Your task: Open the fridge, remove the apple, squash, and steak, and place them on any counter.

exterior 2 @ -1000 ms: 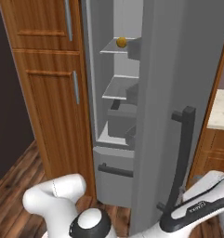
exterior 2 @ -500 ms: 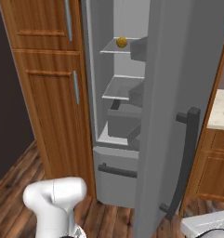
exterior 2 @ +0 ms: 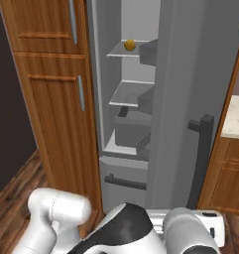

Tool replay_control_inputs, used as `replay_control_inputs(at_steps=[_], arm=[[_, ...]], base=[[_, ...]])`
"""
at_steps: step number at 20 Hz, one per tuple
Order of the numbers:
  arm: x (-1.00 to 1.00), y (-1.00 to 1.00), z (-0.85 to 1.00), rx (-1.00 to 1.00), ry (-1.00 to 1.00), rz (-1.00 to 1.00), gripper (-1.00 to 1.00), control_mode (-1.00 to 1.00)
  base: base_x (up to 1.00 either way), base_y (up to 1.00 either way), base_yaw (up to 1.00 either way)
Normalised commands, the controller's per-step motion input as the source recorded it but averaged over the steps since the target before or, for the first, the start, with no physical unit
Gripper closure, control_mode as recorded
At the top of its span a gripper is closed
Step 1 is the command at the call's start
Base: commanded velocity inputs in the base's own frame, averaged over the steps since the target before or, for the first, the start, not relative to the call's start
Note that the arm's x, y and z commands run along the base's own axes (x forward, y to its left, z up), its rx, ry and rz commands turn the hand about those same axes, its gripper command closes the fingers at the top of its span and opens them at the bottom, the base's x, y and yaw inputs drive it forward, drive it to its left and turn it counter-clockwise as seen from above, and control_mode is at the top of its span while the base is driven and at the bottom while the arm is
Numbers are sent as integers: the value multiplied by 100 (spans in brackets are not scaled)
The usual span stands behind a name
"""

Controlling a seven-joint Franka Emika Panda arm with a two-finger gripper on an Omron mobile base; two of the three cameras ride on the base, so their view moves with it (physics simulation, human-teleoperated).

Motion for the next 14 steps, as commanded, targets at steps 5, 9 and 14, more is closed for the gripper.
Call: replay_control_inputs(at_steps=[5,9,14], arm=[[-1,84,81,-30,30,-20,-100,-100],[-3,92,48,-25,11,-34,-100,-100],[31,94,1,-22,24,-34,-100,-100]], base=[[0,0,0],[0,0,0],[0,0,0]])
